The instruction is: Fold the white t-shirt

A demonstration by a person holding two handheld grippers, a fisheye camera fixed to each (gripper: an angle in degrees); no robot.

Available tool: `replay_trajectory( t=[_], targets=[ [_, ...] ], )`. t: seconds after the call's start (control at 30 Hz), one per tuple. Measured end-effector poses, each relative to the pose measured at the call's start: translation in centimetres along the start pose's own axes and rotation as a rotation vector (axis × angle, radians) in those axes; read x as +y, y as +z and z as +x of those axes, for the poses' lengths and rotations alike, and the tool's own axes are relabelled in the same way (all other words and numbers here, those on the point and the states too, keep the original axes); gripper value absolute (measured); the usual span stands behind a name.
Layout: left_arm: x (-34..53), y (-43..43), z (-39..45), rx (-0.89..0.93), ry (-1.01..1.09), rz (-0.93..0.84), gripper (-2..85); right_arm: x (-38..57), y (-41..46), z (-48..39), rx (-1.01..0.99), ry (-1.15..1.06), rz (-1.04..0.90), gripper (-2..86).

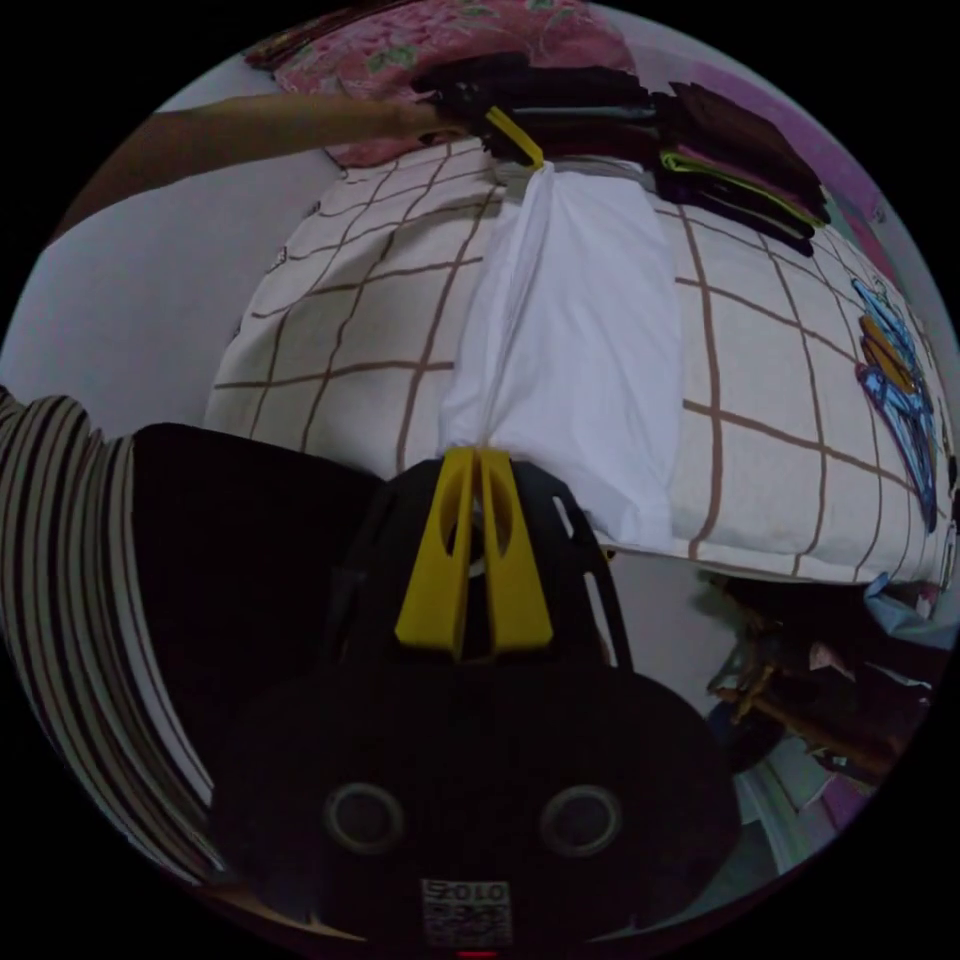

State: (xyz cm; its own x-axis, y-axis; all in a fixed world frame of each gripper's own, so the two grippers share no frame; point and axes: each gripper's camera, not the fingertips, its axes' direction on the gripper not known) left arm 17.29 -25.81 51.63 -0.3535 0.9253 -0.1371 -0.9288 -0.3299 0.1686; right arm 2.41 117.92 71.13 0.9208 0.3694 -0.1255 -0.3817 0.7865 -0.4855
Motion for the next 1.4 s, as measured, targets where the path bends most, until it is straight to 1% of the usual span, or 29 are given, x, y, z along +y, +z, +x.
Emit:
replay_trajectory(
  t=[0.2, 0.3, 0.37, 0.43, 0.6, 0.67, 0.73, 0.9, 1.03, 1.13, 1.2, 1.27, 1.33, 1.4],
  targets=[
    [4.2, -0.5, 0.8, -0.079, 0.048, 0.027, -0.1, -5.2, 2.8, -6.2, 0.106, -0.036, -0.049, 3.5],
    [6.2, -2.9, 1.1, -0.183, 0.068, 0.118, -0.1, -7.5, 3.0, -8.7, 0.122, -0.028, -0.01, 3.5],
    [8.4, -4.6, 0.8, -0.219, 0.025, 0.213, -0.1, -8.8, 3.0, -9.9, 0.147, -0.001, 0.014, 3.5],
    [9.9, -4.6, 0.9, -0.212, 0.015, 0.226, 0.0, -10.7, 3.8, -11.4, 0.164, -0.023, -0.002, 3.5],
    [13.7, -1.2, 2.3, -0.143, 0.016, 0.101, 0.6, -13.7, 7.4, -13.2, 0.141, -0.09, -0.122, 3.5],
    [15.5, 0.3, 2.8, -0.106, -0.009, 0.044, 1.5, -14.8, 8.2, -13.5, 0.128, -0.095, -0.135, 3.6],
    [16.6, 0.8, 2.8, -0.089, -0.043, 0.031, 2.8, -16.3, 8.6, -13.7, 0.106, -0.096, -0.137, 3.7],
    [19.6, -0.1, 2.0, -0.078, -0.098, 0.05, 5.4, -19.0, 9.0, -14.2, 0.06, -0.118, -0.133, 4.4],
    [23.6, -1.6, 1.1, -0.078, -0.188, 0.068, 6.6, -20.6, 8.7, -14.8, -0.006, -0.185, -0.119, 7.1],
    [26.3, -3.2, 1.5, -0.058, -0.29, 0.155, 6.9, -21.5, 8.2, -15.2, -0.034, -0.213, -0.109, 6.5],
    [26.9, -4.1, 2.5, -0.059, -0.308, 0.2, 6.9, -22.1, 7.8, -15.4, -0.071, -0.254, -0.116, 5.0],
    [26.2, -4.8, 4.5, -0.03, -0.235, 0.248, 6.6, -22.8, 7.8, -15.3, -0.044, -0.261, -0.172, 4.0],
    [25.0, -5.1, 6.0, -0.03, -0.152, 0.269, 6.2, -23.9, 7.0, -14.7, 0.027, -0.246, -0.127, 3.1],
    [23.9, -5.2, 7.0, -0.011, -0.104, 0.286, 5.6, -25.4, 6.3, -13.8, 0.057, -0.21, -0.079, 2.8]
  ],
)
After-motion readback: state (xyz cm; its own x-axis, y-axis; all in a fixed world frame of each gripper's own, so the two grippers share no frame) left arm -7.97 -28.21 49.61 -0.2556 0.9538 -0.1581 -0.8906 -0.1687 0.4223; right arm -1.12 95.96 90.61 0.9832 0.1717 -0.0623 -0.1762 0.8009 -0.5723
